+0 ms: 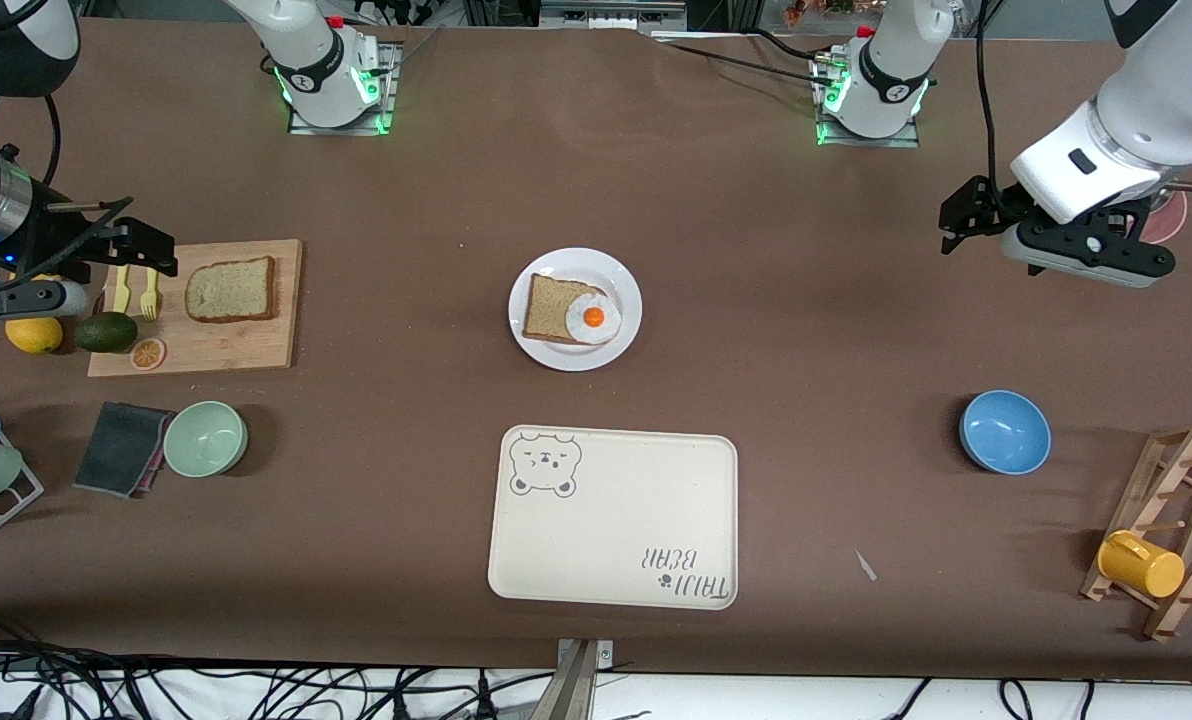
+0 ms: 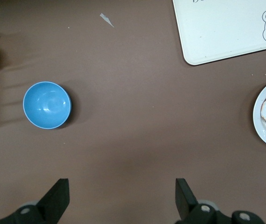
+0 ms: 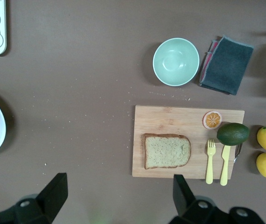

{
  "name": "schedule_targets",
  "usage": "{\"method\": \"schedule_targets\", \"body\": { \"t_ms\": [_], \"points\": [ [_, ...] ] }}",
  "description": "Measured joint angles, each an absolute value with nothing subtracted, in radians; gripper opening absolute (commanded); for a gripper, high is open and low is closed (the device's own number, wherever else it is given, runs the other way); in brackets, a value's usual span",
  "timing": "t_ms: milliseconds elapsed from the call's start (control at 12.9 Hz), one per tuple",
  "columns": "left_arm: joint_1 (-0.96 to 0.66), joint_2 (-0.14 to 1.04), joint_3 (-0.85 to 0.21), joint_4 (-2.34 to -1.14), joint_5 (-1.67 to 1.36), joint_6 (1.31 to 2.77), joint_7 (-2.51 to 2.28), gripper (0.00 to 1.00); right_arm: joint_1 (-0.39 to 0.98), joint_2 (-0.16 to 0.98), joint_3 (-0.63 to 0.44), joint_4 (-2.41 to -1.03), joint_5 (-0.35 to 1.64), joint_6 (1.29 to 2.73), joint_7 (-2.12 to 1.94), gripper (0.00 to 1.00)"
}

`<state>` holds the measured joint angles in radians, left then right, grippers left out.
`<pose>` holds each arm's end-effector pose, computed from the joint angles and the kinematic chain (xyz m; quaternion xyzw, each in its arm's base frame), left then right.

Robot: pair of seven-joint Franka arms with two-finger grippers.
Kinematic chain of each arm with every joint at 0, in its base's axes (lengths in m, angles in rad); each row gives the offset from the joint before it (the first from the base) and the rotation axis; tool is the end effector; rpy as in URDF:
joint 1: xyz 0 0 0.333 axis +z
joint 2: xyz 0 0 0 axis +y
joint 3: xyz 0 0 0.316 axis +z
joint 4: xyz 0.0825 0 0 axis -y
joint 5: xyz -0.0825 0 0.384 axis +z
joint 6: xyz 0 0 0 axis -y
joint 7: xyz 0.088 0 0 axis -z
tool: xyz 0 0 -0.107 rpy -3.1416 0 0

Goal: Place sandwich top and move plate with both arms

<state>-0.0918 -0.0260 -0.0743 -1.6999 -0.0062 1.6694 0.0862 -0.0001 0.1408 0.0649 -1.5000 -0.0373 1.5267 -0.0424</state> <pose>0.5445 -0.0924 0.5861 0.9921 -0.1255 -0.0024 0.0020 0.5892 0.0315 0.5736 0.9968 0.0537 -0.0567 0.0147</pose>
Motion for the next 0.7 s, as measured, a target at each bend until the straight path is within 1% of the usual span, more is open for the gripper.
{"method": "schedule_targets", "body": {
  "t_ms": [466, 699],
  "points": [
    [-0.093, -0.026, -0.079, -1.697, -0.006, 1.669, 0.086, 1.0, 0.001, 0.143, 0.066, -1.504, -0.037, 1.527, -0.043, 1.0],
    [-0.094, -0.026, -0.083, -1.696, -0.006, 1.669, 0.086, 1.0, 0.003, 0.172, 0.07, -1.507, -0.037, 1.525, -0.049, 1.0]
  ]
}}
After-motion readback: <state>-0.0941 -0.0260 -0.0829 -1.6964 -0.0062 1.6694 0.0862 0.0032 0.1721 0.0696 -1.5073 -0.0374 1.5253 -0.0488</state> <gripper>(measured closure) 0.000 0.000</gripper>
